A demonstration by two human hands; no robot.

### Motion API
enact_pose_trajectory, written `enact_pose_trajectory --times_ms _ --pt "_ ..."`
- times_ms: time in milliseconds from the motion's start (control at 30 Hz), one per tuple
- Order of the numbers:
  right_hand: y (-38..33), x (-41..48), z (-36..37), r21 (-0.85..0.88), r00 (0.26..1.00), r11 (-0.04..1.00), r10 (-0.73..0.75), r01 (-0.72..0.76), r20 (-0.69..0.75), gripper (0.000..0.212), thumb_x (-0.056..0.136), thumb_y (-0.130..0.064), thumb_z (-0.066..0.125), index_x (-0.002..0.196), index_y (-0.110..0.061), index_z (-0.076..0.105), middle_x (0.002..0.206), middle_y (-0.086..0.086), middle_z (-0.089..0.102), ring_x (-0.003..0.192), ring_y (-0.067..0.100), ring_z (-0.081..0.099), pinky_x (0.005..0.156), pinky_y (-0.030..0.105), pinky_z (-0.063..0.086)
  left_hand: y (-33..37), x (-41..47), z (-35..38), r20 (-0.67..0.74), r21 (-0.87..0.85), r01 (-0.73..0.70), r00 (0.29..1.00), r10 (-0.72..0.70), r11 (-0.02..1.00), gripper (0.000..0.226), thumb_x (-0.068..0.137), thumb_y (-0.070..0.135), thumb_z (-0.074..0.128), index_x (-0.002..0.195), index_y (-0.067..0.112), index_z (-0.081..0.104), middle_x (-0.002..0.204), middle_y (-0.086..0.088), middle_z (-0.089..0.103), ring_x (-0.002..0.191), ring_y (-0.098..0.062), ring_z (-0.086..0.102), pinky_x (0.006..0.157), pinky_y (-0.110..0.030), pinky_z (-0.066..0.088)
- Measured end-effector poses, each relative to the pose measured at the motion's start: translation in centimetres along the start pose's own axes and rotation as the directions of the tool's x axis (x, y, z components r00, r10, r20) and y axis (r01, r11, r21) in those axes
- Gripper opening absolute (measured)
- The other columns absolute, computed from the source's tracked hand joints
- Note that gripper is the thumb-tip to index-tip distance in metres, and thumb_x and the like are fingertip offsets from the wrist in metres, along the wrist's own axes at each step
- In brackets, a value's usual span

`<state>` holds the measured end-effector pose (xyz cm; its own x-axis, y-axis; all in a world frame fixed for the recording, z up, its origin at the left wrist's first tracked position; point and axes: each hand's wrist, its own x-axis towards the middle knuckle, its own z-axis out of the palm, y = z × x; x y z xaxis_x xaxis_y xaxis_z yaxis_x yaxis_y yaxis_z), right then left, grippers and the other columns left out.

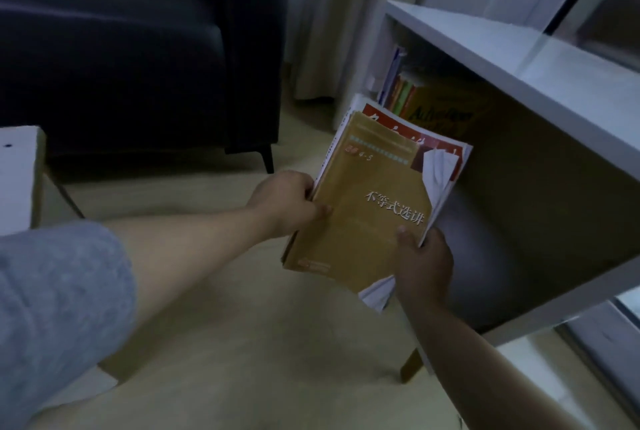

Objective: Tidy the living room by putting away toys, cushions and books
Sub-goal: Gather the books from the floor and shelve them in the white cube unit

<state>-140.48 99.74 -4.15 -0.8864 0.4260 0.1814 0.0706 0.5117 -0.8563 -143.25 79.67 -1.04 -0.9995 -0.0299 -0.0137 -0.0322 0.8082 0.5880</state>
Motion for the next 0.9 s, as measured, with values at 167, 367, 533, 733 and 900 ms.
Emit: enact_pose_trajectory --times_ms 167,367,533,733,900 --pt "-1.4 2.8 0.1 -0.2 0.991 0.98 -0.031 0.004 -0.129 0.028 0.093 -0.022 0.059 0.106 0.003 0.06 0.11 0.023 0.063 0.105 0.037 0.057 0.081 0.036 0.04 1.1 1.9 1.8 -0.033 -0.125 -0.022 0.999 0.018 0.992 0.024 0.083 0.044 0.063 0.087 0.02 0.063 0.083 0.002 0.065 0.077 -0.016 0.061 0.071 -0.035 0.054" --pt "-3.0 7.0 -0.9 -0.361 0.992 0.931 0.005 -0.052 -0.13 0.03 0.091 -0.022 0.058 0.112 -0.001 0.057 0.114 0.021 0.061 0.105 0.04 0.057 0.089 0.046 0.047 2.8 3.7 4.6 -0.119 -0.227 -0.076 0.992 0.049 0.971 0.027 0.083 0.045 0.06 0.088 0.019 0.064 0.084 -0.001 0.065 0.079 -0.023 0.063 0.07 -0.033 0.054" --pt "-3.8 9.9 -2.5 -0.437 0.986 0.89 0.068 -0.129 -0.153 0.026 0.087 -0.022 0.06 0.106 -0.005 0.063 0.109 0.018 0.064 0.1 0.038 0.061 0.08 0.038 0.048 5.2 4.3 6.3 -0.136 -0.28 -0.082 0.99 0.046 0.957 0.022 0.085 0.044 0.058 0.088 0.022 0.061 0.082 0.0 0.064 0.078 -0.023 0.061 0.06 -0.026 0.043" --pt "-2.2 11.0 -2.3 -0.354 0.973 0.916 0.123 -0.187 -0.197 0.023 0.084 -0.014 0.059 0.103 -0.001 0.065 0.105 0.02 0.066 0.098 0.038 0.062 0.076 0.034 0.046 5.6 5.4 7.8 -0.173 -0.246 -0.119 0.982 0.077 0.962 0.028 0.086 0.046 0.058 0.093 0.019 0.063 0.085 -0.001 0.065 0.082 -0.024 0.062 0.064 -0.027 0.046" --pt "-1.2 12.1 -0.9 -0.135 0.952 0.963 0.196 -0.232 -0.237 0.022 0.079 -0.012 0.061 0.099 -0.003 0.063 0.102 0.018 0.069 0.098 0.037 0.065 0.085 0.044 0.053 5.6 7.3 7.9 -0.209 -0.215 -0.151 0.972 0.105 0.965 0.033 0.086 0.047 0.058 0.099 0.018 0.064 0.093 -0.002 0.068 0.086 -0.024 0.062 0.069 -0.031 0.05"
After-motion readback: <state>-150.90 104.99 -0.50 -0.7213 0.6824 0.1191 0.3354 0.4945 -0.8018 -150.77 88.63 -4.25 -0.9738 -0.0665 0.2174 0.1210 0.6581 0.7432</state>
